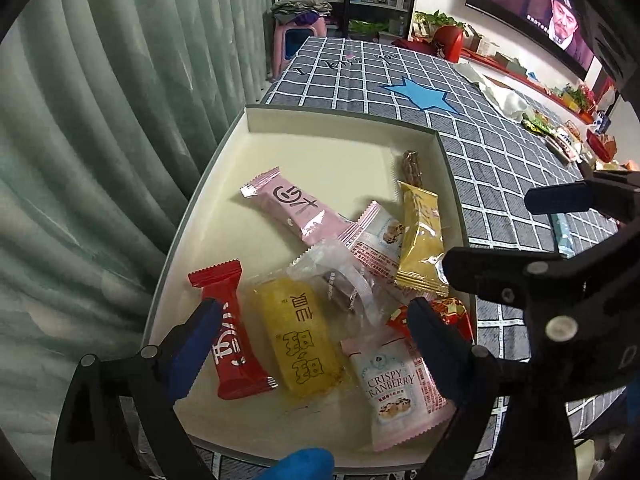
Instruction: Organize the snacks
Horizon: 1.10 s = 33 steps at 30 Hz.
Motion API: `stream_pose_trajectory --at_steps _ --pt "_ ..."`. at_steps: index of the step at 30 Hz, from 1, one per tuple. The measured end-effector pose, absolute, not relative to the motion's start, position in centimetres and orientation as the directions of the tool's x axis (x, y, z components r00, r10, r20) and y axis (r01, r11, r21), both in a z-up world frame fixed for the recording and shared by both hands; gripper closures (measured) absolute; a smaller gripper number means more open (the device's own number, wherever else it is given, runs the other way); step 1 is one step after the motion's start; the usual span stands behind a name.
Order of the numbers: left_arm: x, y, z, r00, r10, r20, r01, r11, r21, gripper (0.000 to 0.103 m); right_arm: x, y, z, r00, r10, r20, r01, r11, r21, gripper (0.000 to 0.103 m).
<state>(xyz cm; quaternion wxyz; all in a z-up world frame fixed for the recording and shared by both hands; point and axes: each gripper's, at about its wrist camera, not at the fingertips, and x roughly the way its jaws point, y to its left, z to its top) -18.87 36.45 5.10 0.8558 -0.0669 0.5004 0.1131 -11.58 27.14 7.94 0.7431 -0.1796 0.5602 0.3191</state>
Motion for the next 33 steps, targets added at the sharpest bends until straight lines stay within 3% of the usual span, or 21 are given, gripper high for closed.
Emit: stream_pose_trajectory --at_steps 20,27,33 --pt "-19.5 36.7 6.6 0.428 0.131 -0.894 -0.258 0.966 0.018 0.008 -12.4 26.6 8.4 0.158 0.281 -0.947 -0.685 0.721 0.100 0.001" --pt "-20.3 37.4 8.6 0.418 0.063 -0.906 -0.263 0.963 -0.055 0.008 -13.1 26.6 9.9 0.162 0.314 -0.936 -0.691 0.713 0.120 0.001" --pt "-20.8 37.5 10.3 0.437 0.081 -0.896 -0.270 0.962 -0.045 0.008 -13.7 26.8 11.0 0.164 0.329 -0.930 -0.700 0.703 0.124 0.001"
